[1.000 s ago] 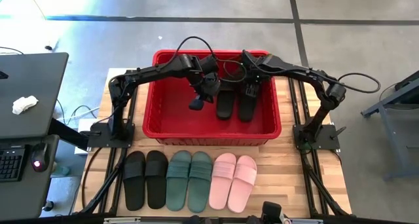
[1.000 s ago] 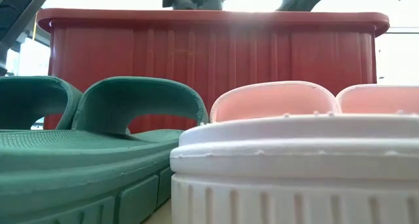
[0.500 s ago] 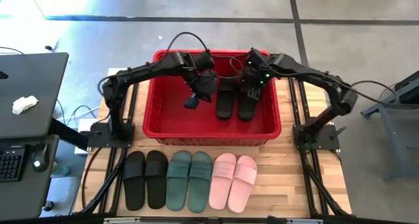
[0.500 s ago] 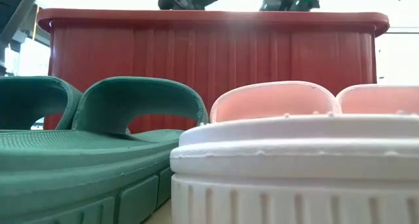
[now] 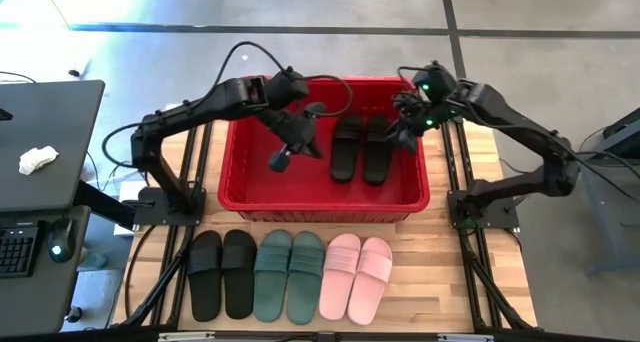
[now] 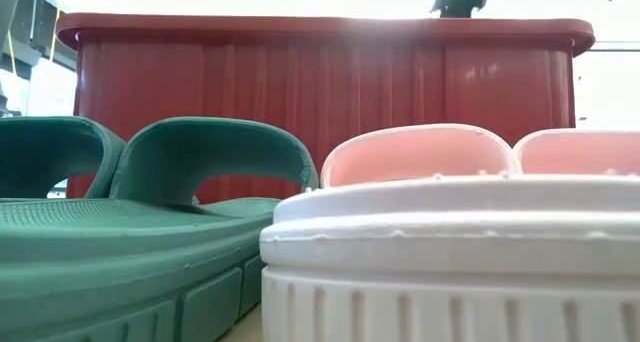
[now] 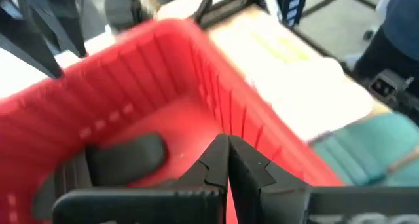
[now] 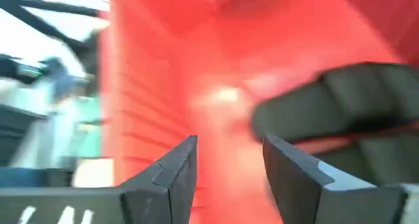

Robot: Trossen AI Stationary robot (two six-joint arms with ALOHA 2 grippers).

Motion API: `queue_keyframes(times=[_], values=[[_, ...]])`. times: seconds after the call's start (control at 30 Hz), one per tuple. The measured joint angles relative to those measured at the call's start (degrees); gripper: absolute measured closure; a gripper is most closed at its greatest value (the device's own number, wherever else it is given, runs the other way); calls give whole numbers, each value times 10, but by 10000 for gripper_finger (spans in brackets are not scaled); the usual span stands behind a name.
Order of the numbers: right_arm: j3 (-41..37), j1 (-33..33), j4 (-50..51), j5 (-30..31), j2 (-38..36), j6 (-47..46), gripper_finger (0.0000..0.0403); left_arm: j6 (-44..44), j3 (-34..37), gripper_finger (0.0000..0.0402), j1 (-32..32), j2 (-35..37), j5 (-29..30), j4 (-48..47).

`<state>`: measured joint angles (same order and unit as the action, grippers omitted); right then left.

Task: Pick and place slides into bin
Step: Put the pink slide into the red bin

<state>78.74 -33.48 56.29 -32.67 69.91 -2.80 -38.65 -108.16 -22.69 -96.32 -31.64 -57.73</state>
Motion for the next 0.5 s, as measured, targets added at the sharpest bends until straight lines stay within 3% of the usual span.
queue_keyframes(times=[0.13, 0.23, 0.5], values=[[0, 26, -4, -66, -28, -80, 242, 19, 0, 401, 38, 3, 0, 47], [0, 66, -10, -78, -45, -141, 242, 16, 0, 401, 68, 3, 1, 57], [0, 195, -9, 12, -73, -321, 242, 9, 0, 401, 149, 3, 59, 52]])
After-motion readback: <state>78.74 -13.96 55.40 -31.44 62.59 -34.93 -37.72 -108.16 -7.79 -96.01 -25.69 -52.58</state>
